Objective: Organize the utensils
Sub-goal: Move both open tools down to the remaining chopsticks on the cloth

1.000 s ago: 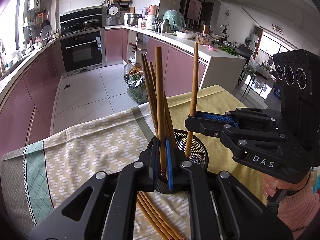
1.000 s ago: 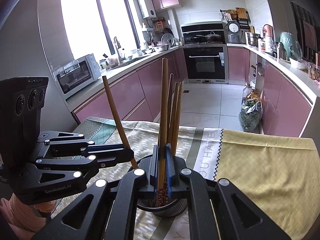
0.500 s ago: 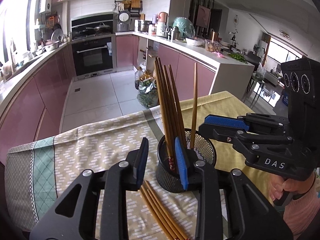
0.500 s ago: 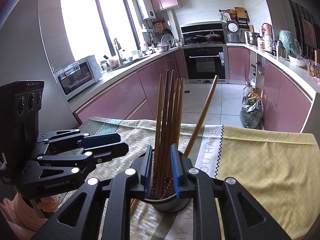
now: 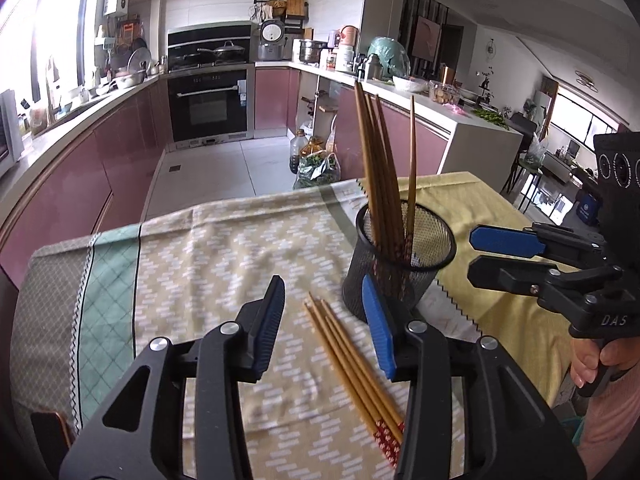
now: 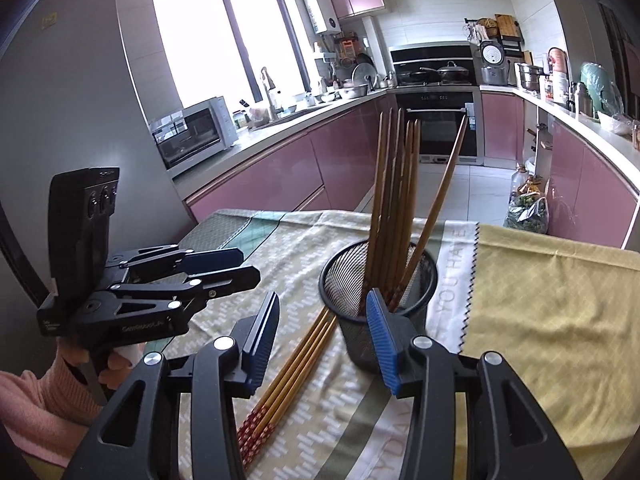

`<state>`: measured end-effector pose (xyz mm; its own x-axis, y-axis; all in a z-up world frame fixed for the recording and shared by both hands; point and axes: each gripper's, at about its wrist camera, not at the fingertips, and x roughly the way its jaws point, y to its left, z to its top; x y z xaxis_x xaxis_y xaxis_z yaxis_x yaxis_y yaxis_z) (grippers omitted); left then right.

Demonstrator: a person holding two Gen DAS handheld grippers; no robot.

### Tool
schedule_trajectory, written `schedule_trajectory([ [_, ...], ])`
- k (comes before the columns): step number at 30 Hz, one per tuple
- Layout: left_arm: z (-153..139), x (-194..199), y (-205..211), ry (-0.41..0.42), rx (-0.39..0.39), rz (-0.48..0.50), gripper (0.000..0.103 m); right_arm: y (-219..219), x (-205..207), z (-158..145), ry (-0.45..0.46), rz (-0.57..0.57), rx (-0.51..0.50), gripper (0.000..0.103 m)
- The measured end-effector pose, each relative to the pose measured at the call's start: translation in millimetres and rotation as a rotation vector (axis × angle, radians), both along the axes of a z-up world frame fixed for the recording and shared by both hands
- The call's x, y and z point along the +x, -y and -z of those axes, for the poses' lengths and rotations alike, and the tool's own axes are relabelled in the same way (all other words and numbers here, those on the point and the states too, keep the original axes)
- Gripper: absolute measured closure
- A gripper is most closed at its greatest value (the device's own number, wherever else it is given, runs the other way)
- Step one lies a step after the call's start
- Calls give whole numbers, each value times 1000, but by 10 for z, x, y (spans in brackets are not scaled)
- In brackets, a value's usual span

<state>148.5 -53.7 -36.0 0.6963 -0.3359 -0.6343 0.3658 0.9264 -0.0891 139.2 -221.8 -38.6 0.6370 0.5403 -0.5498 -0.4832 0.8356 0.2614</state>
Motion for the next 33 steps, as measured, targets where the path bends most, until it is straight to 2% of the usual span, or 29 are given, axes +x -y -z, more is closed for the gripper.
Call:
schedule_trajectory([
  [10,542,-167,-15,-125,33,0,62,-178,-47,499,-136,-27,-30,60],
  [14,675,-184,27,-162,45,3,62,-179,-52,606,-167,-13,-27,60],
  [24,883,-150,156,-216,66,17,62,-139,-79,740,-204,-3,-17,60],
  [33,923,-140,183,-221,76,10,62,-127,-97,796,-220,-6,-13,59],
])
